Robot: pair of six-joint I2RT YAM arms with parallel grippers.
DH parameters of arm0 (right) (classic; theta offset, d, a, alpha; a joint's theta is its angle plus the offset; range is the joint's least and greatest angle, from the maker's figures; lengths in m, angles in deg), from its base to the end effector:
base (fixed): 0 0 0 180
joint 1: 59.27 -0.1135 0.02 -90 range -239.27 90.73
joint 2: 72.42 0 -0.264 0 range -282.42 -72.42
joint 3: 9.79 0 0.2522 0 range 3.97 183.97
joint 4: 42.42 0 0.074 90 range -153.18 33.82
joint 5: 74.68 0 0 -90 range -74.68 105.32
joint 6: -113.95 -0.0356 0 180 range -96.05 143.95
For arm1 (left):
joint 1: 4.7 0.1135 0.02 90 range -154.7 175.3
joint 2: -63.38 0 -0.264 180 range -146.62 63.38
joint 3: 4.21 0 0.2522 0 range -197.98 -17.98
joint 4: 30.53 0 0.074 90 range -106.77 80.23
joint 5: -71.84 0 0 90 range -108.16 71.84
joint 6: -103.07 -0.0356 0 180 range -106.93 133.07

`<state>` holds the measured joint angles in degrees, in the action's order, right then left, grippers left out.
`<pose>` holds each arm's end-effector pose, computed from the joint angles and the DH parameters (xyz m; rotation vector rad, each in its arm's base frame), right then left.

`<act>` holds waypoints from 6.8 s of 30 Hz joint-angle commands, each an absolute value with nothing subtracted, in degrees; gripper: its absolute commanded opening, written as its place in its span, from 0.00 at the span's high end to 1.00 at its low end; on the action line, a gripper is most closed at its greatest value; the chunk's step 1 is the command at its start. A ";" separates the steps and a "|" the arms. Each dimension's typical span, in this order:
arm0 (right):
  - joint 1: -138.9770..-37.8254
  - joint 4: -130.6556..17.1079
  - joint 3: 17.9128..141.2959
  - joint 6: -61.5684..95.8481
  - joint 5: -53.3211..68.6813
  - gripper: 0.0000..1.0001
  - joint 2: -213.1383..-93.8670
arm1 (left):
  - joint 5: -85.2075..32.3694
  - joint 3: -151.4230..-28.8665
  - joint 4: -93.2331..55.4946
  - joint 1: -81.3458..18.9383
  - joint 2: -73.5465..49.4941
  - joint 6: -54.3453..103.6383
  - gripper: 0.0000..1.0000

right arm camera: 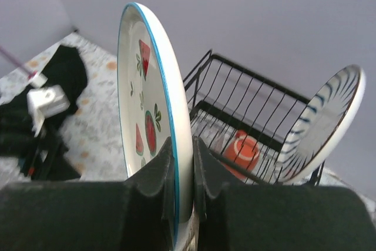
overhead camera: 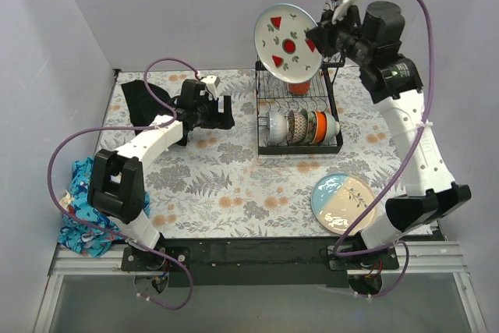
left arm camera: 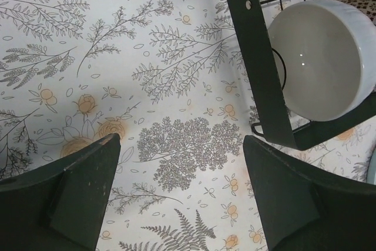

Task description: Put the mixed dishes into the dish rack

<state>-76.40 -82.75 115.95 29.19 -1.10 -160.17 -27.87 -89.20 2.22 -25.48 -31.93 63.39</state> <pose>0.2995 0.1028 0.5281 -0.5306 1.5348 0.3908 0.3459 -0.1377 0.2567 -0.5380 2.3956 -0.7888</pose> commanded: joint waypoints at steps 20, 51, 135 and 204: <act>-88.10 -48.28 124.21 41.09 58.47 0.99 -175.34 | -33.98 -82.66 -2.00 -25.53 -25.04 68.70 0.14; -84.50 -44.93 129.22 45.84 58.48 0.99 -182.90 | -36.61 -84.51 -2.61 -25.53 -29.87 70.19 0.15; -62.70 -116.65 66.91 48.48 17.16 0.26 -121.99 | -27.47 -102.52 -3.14 -67.81 -57.99 83.73 0.47; -61.21 -131.41 67.60 95.41 -40.76 0.99 -171.40 | -19.13 -86.96 -21.26 -61.40 -30.23 44.00 0.77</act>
<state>-59.50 -126.79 64.61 90.63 -36.29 -173.98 -25.01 -83.30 -14.26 -62.07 -33.76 43.39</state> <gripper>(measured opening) 0.117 0.085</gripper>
